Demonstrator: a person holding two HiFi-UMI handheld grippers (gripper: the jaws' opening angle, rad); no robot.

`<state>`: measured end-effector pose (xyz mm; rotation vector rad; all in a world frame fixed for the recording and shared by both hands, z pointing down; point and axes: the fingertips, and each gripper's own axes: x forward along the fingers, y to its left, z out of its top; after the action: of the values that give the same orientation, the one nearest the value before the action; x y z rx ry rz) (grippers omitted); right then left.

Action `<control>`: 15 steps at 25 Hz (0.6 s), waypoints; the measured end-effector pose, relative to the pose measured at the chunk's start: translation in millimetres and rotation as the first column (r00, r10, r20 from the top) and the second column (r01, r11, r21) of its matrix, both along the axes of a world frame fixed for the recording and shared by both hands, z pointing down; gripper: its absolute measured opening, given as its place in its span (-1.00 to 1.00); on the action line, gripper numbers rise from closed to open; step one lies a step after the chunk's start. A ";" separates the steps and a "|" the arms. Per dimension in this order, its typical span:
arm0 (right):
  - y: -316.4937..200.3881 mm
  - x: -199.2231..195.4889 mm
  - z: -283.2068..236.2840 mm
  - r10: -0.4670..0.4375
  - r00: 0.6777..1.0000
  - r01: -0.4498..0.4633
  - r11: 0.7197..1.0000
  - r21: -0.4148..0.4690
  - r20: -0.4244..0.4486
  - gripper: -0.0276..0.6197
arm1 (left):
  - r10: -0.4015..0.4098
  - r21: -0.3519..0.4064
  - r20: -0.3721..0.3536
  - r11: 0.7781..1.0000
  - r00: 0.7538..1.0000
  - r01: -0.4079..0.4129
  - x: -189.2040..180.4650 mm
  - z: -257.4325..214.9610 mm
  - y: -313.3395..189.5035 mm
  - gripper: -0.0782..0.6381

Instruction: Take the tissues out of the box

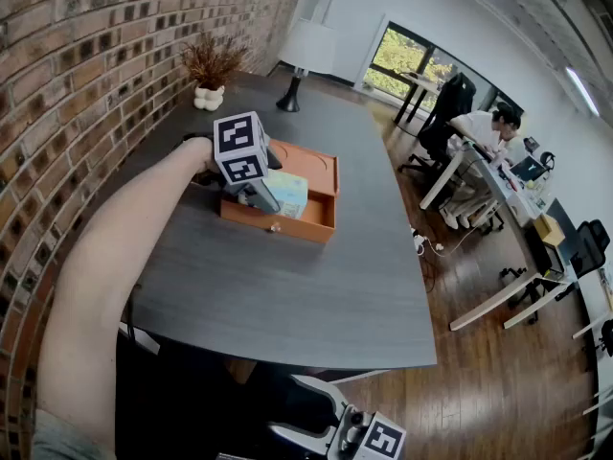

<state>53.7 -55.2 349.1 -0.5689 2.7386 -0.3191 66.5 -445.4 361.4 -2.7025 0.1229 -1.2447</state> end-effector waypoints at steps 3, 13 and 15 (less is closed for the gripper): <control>0.1 0.3 1.4 -0.004 1.000 0.004 1.000 -0.005 -0.005 0.06 | -0.006 -0.009 -0.010 1.000 1.000 0.006 -2.0 -0.1 1.2 0.31; 2.9 -3.1 3.1 -0.013 1.000 0.013 1.000 -0.004 -0.016 0.06 | -0.041 0.061 0.013 0.997 0.999 0.041 -3.9 -0.1 -1.1 0.17; 3.0 -3.7 3.1 -0.012 1.000 0.012 1.000 0.001 -0.018 0.06 | -0.049 0.086 -0.007 0.995 0.999 0.050 -5.0 -10.4 -1.7 0.16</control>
<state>50.1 -52.1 352.2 -0.5584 2.7599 -0.3165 61.5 -447.1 351.0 -2.6444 0.2399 -1.2171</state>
